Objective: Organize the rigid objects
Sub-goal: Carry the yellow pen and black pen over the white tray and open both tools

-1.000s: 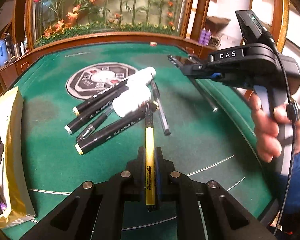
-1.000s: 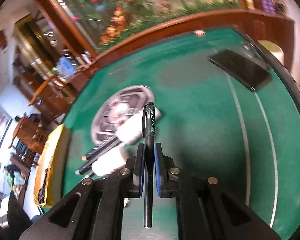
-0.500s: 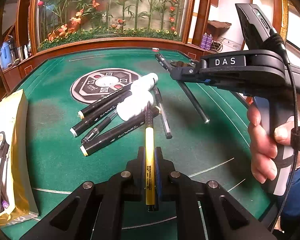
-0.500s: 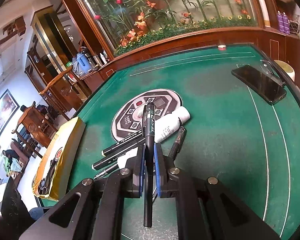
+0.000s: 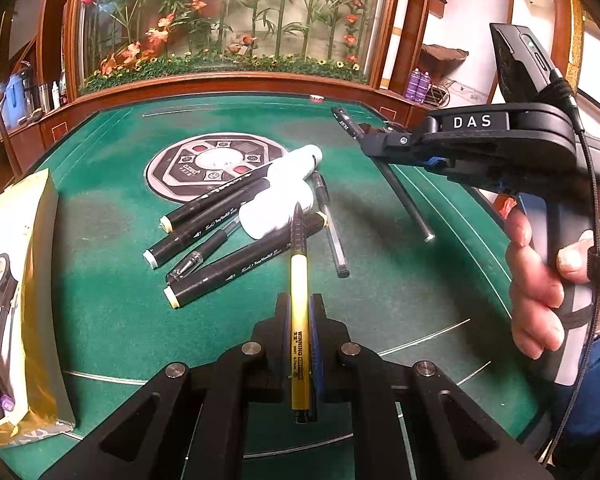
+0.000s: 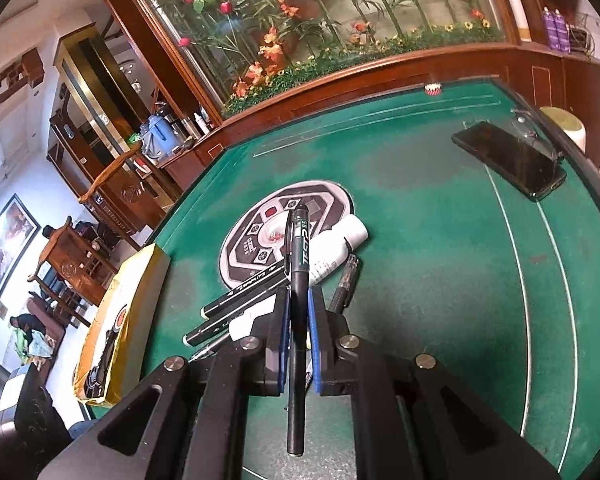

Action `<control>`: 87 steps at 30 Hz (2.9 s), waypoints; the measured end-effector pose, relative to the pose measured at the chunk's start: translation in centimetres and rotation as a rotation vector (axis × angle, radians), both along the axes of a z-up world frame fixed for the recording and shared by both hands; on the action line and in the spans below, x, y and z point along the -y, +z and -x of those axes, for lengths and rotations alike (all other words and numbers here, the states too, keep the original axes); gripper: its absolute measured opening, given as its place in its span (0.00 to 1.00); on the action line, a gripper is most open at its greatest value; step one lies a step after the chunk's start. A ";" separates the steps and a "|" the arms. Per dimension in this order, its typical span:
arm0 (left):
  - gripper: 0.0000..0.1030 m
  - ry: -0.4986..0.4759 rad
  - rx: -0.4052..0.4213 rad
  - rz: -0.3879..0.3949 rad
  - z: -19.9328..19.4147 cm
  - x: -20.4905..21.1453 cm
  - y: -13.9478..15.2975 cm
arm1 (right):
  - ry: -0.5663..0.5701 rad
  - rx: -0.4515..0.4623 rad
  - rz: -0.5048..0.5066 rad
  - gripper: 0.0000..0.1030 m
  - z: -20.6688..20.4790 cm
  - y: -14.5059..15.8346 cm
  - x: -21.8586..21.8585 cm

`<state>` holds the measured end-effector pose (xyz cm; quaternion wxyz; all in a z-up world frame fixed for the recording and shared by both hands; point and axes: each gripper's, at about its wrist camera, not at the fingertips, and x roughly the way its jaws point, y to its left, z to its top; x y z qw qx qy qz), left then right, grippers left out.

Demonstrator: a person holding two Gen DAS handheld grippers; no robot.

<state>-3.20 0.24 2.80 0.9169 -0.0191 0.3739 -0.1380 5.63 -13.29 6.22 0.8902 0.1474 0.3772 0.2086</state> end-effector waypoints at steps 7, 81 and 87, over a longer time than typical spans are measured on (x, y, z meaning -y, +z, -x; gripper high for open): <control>0.08 0.030 0.010 -0.016 0.1 -0.2 0.0 | 0.027 -0.006 -0.020 0.08 0.0 0.2 -0.1; 0.08 0.624 -0.058 0.206 1.3 -30.4 -1.1 | 0.453 -0.211 0.298 0.08 -4.3 -2.0 -37.3; 0.08 0.638 -0.066 0.197 1.2 -30.5 -1.1 | 0.445 -0.217 0.308 0.09 -4.3 -2.3 -37.5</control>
